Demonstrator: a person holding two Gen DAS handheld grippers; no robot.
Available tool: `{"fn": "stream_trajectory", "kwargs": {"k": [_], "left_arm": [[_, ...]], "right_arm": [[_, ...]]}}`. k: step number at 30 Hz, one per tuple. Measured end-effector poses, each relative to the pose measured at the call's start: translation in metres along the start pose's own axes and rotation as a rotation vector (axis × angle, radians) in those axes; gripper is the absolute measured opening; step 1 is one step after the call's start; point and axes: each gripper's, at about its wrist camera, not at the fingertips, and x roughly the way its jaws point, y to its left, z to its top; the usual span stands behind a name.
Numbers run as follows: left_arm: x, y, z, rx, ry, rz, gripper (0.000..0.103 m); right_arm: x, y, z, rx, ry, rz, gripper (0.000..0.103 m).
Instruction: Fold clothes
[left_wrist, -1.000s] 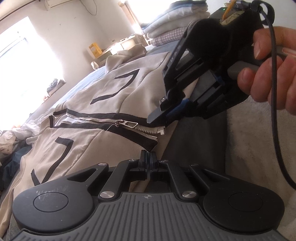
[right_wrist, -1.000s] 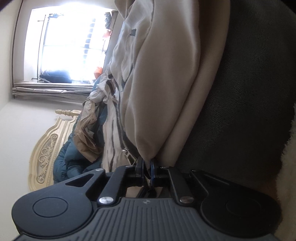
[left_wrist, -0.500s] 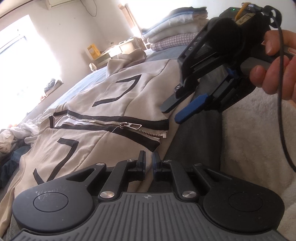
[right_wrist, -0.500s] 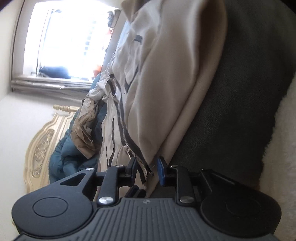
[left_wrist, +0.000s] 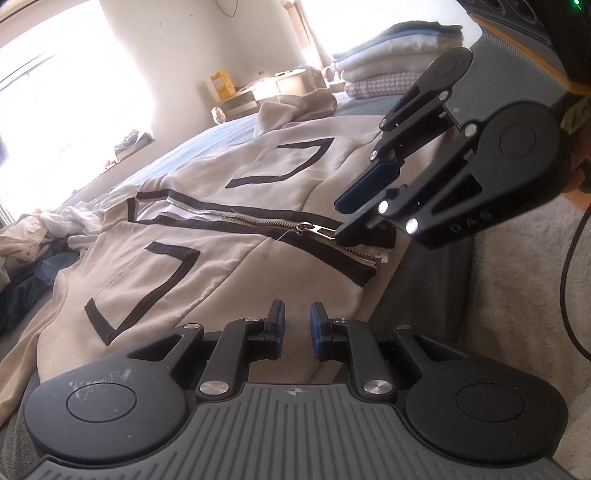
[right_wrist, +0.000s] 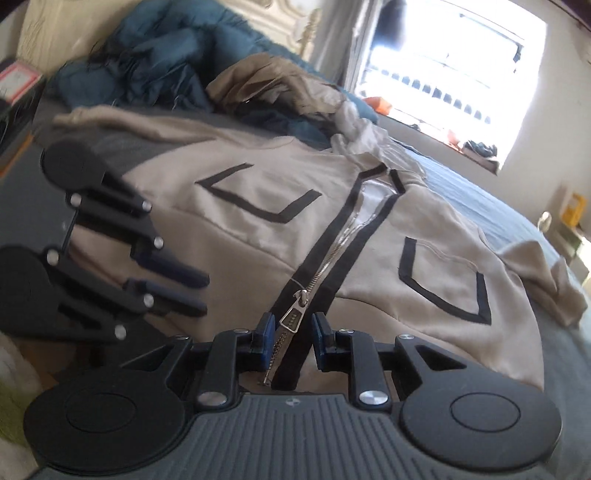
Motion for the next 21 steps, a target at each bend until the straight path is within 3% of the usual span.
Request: {"fn": "stream_trajectory", "kwargs": {"k": [4, 8, 10, 13, 21], "left_arm": [[0.002, 0.005, -0.001, -0.015, 0.002, 0.002, 0.016], [0.002, 0.006, -0.002, -0.015, 0.001, -0.001, 0.016], [0.002, 0.006, -0.002, -0.012, -0.001, -0.003, 0.016], [0.002, 0.007, -0.002, -0.011, -0.003, -0.008, 0.016], [0.004, 0.006, -0.001, -0.016, -0.005, -0.011, 0.016]], "right_arm": [[0.012, 0.011, -0.002, -0.123, 0.017, -0.024, 0.021], [0.014, 0.007, 0.000, -0.107, 0.015, -0.044, 0.020], [0.013, 0.007, -0.001, -0.108, 0.017, -0.055, 0.012], [0.011, 0.007, -0.002, -0.124, 0.010, -0.080, 0.010], [0.010, 0.017, -0.002, -0.281, -0.022, -0.158, 0.004]]}}
